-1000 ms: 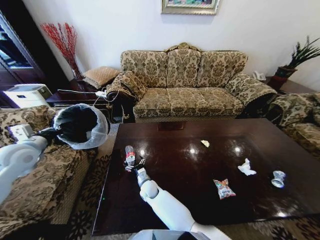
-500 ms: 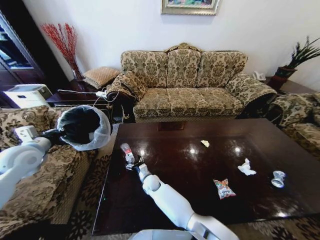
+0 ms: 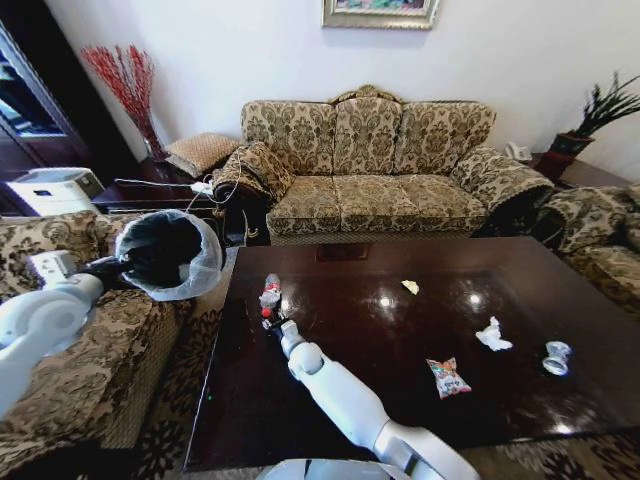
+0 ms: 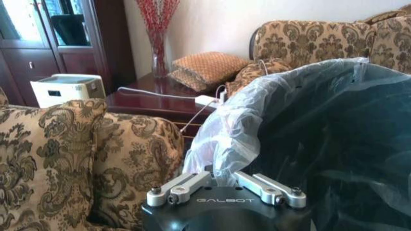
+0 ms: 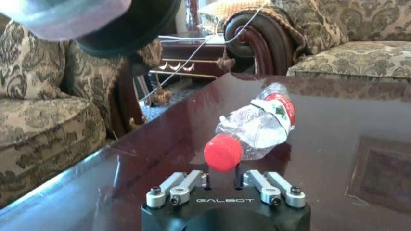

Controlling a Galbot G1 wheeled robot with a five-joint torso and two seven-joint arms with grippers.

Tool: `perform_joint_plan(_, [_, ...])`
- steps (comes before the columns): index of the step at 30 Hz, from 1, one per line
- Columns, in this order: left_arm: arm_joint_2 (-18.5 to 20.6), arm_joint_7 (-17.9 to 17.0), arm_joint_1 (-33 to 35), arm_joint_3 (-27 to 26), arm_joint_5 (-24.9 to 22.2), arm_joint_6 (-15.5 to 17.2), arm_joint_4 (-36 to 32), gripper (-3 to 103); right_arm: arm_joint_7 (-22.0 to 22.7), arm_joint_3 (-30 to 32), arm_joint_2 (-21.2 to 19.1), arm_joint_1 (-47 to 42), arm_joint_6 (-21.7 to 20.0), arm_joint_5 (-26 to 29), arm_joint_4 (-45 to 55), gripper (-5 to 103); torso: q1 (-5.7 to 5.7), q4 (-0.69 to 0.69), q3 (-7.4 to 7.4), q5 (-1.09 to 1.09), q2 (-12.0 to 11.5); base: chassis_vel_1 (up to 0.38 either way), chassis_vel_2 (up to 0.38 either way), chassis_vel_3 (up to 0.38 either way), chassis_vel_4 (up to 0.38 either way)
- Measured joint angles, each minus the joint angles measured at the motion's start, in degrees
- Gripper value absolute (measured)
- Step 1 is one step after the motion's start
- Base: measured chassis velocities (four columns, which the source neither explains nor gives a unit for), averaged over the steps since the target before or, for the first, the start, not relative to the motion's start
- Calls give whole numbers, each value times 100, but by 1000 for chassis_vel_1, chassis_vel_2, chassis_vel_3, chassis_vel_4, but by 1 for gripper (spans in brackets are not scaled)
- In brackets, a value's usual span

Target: Move to the front of the table and place the trash on the table into the trash bin.

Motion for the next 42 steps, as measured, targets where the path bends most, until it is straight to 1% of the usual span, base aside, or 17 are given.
perform_joint_plan(2, [4, 2, -4, 4, 0, 0, 7, 0, 37, 8, 0, -75, -23, 1, 138, 18, 0, 0, 0, 0, 0, 0, 0, 0, 0])
perform_joint_plan(5, [48, 9, -45, 50, 0, -1, 47, 0, 114, 3, 1, -209, -92, -2, 441, 3, 0, 1, 0, 0, 0, 0, 0, 0, 0])
perform_joint_plan(8, [79, 13, -77, 83, -2, -6, 73, 0, 216, -30, 1, -299, -195, 0, 663, -3, 0, 0, 0, 0, 0, 0, 0, 0, 0])
perform_joint_plan(11, [99, 20, -105, 108, -3, -25, 101, 0, 270, -71, 2, -387, -244, 7, 839, 1, 0, 0, 0, 0, 0, 0, 0, 0, 0])
perform_joint_plan(14, [90, 32, -116, 135, -3, -45, 135, 0, 362, -80, 2, -517, -262, -26, 1002, 15, 0, 0, 0, 0, 0, 0, 0, 0, 0])
perform_joint_plan(15, [90, 32, -116, 135, -3, -45, 135, 0, 362, -80, 2, -517, -262, -26, 1002, 15, 0, 0, 0, 0, 0, 0, 0, 0, 0])
perform_joint_plan(18, [66, 52, -113, 145, 5, -62, 162, 0, 534, -180, 1, -718, -341, -33, 1354, 1, 0, 0, 0, 0, 0, 0, 0, 0, 0])
perform_joint_plan(24, [63, 71, -115, 160, 17, -79, 183, 0, 690, -337, 1, -933, -408, -54, 1863, 17, -1, 0, -1, 0, 0, 0, 0, 0, 0])
perform_joint_plan(26, [64, 74, -129, 189, 22, -89, 184, 0, 742, -372, 2, -942, -361, -177, 1941, 28, -1, 0, -1, 0, 0, 0, 0, 0, 0])
perform_joint_plan(27, [64, 73, -132, 203, 27, -94, 184, 0, 768, -370, 2, -893, -271, -269, 1853, 33, -1, 0, -1, 0, 0, 0, 0, 0, 0])
perform_joint_plan(29, [62, 73, -133, 217, 31, -98, 174, 0, 802, -340, 2, -810, -162, -355, 1693, 33, -1, 0, -1, 0, 0, 0, 0, 0, 0])
perform_joint_plan(33, [35, 62, -130, 251, 42, -100, 121, 0, 931, -159, 1, -352, 174, -453, 895, 54, 0, 0, 0, 0, 0, 0, 0, 0, 0])
perform_joint_plan(34, [35, 62, -130, 251, 42, -100, 121, 0, 931, -159, 1, -352, 174, -453, 895, 54, 0, 0, 0, 0, 0, 0, 0, 0, 0])
perform_joint_plan(36, [23, 59, -115, 251, 48, -101, 112, 0, 1002, -76, 0, -48, 258, -322, 516, 66, 0, -1, 0, 0, 0, 0, 0, 0, 0])
perform_joint_plan(38, [17, 59, -108, 251, 49, -100, 109, 0, 1011, -74, 0, 47, 265, -247, 439, 66, 0, 0, 0, 0, 0, 0, 0, 0, 0])
perform_joint_plan(39, [6, 59, -94, 248, 51, -100, 106, 0, 1015, -73, 1, 176, 276, -147, 318, 77, 0, 0, 0, 0, 0, 0, 0, 0, 0])
perform_joint_plan(42, [-10, 56, -87, 238, 56, -101, 106, 0, 983, -27, 1, 275, 289, -95, 231, 82, 0, 1, 0, 0, 0, 0, 0, 0, 0])
